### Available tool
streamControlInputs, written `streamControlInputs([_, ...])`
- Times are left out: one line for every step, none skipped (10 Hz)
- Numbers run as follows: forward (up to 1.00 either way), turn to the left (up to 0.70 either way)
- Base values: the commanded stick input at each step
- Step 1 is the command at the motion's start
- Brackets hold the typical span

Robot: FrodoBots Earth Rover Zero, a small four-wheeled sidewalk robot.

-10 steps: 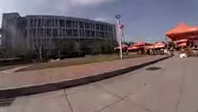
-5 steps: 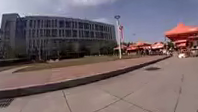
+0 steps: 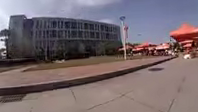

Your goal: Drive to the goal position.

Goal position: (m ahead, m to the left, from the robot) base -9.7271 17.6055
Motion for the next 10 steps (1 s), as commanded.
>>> streamControlInputs([-1.00, -0.27])
streamControlInputs([-1.00, -0.11])
streamControlInputs([-1.00, 0.00])
streamControlInputs([-1.00, 0.00])
streamControlInputs([-1.00, 0.00])
streamControlInputs([-1.00, 0.00])
streamControlInputs([-1.00, 0.00])
streamControlInputs([-1.00, 0.00])
streamControlInputs([-1.00, 0.00])
streamControlInputs([-1.00, 0.00])
